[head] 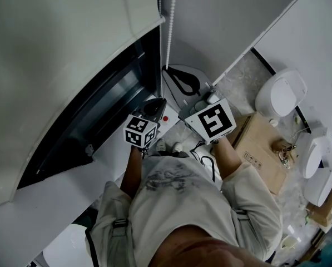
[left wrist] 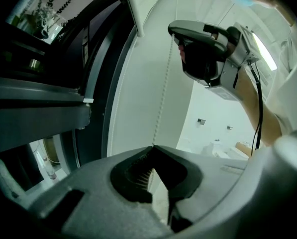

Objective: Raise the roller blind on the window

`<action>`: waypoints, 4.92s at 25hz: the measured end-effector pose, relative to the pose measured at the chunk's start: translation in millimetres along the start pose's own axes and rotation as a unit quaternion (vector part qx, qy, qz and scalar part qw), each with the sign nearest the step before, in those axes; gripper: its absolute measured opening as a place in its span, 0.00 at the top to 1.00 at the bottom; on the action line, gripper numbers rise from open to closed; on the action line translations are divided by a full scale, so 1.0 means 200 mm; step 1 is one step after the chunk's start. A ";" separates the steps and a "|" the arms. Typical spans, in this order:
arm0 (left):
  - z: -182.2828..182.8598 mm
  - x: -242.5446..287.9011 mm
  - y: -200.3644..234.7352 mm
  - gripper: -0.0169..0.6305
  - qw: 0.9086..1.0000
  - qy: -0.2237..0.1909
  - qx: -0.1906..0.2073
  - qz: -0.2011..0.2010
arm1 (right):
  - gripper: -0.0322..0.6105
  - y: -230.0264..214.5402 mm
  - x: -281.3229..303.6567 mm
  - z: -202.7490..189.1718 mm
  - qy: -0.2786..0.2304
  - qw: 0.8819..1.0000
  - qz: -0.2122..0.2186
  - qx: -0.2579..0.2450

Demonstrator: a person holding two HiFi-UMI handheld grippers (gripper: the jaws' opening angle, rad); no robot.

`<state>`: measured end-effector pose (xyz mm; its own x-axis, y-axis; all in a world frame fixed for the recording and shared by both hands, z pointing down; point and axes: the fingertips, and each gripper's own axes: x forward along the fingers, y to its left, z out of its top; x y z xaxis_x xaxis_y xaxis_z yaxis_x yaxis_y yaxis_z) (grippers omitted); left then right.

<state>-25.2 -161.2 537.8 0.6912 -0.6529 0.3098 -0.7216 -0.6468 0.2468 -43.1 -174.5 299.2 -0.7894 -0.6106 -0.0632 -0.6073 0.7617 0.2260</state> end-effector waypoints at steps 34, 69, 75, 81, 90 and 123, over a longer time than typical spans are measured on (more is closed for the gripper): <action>-0.48 0.07 0.05 0.96 0.996 0.087 -0.019 0.017 | 0.94 0.19 -0.08 -0.48 0.101 0.994 0.017 0.041; 0.94 -0.37 -0.22 0.83 0.975 -0.178 0.129 -0.009 | 0.94 0.17 -0.08 -0.48 0.095 0.995 0.022 0.032; 1.14 -0.36 -0.28 0.84 0.966 -0.203 0.159 -0.016 | 0.94 0.18 -0.08 -0.48 0.094 0.995 0.024 0.032; 1.24 -0.38 -0.33 0.94 0.960 -0.216 0.174 -0.019 | 0.94 0.20 -0.08 -0.48 0.093 0.995 0.023 0.032; 1.20 -0.36 -0.34 0.96 0.964 -0.197 0.177 -0.018 | 0.94 0.20 -0.08 -0.51 0.100 0.994 0.024 0.035; 0.74 -0.20 -0.22 0.96 0.987 -0.121 0.102 -0.019 | 0.94 0.29 -0.15 -1.00 0.190 0.979 0.037 0.062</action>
<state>-15.1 -164.6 378.2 0.7246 -0.6856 0.0699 -0.6891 -0.7225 0.0561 -36.5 -154.0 507.9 -0.7557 -0.5714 0.3200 -0.5747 0.8129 0.0944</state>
